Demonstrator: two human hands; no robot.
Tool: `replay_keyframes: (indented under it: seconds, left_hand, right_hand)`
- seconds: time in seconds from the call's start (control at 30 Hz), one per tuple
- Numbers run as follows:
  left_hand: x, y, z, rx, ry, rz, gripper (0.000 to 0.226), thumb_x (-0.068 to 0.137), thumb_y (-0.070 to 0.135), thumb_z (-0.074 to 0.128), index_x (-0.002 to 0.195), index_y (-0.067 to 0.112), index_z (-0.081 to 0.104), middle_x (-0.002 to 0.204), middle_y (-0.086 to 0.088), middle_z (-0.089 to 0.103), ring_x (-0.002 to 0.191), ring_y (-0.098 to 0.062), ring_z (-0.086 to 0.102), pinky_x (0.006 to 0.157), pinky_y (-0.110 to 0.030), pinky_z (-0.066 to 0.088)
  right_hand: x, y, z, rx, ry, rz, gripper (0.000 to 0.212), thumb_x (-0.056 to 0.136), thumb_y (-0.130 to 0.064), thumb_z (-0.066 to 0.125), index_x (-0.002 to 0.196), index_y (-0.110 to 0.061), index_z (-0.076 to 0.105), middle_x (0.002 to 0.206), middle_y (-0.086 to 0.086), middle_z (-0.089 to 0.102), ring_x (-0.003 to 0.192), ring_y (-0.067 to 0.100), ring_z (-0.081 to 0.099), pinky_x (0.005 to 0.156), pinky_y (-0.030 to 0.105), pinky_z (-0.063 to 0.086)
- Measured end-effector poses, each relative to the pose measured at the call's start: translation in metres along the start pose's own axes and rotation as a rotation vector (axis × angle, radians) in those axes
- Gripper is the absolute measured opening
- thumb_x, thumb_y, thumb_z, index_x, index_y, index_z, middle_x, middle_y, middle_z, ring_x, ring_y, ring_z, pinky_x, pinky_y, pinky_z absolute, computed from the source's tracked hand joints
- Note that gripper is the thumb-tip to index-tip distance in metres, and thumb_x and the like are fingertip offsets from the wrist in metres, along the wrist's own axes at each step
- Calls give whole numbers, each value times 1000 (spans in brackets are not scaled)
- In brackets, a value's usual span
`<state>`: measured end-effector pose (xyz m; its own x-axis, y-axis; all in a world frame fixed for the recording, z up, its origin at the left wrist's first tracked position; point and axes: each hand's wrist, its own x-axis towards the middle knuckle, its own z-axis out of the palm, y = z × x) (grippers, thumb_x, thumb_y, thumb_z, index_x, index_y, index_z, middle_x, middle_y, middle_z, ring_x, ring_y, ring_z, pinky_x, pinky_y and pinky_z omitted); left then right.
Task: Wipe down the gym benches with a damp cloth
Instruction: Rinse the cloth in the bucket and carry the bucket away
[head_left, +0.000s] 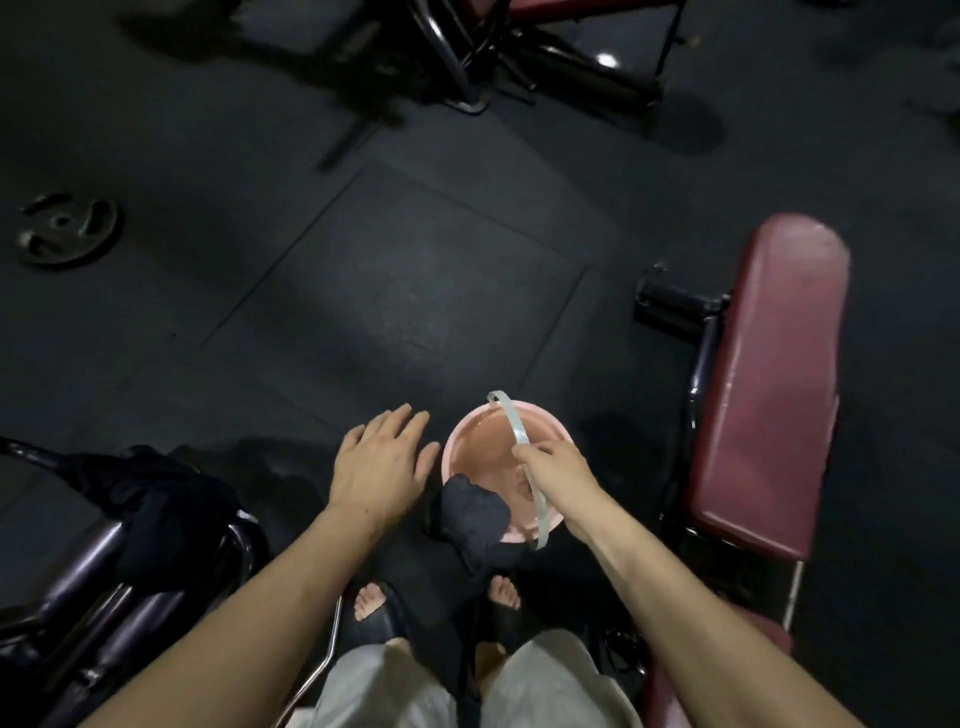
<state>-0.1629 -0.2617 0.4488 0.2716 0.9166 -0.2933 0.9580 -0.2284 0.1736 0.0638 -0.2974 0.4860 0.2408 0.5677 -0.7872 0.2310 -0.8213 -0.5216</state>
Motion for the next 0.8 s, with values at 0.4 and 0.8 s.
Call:
replay_keyframes:
  seconds: [0.4,0.8]
  left_hand:
    - [-46,160,-103,80,-56,495,58,104,56,30,156,30,38,163,2,38,151,-19,33,120,-41,31]
    - [-136,319,-100,240,-159,1171,57,106,54,34,158,32,34,164,5,35,153,-18,29,122,-42,27]
  right_hand:
    - [-184,51,-122,510,332,90,13,100,-21,58,103,-15,70,84,12,69,76,25,68,79,38,59]
    - [-354,203,-144,1040,824,319,14,96,-31,67,101,-21,75,96,17,78,86,28,78,70,33,61]
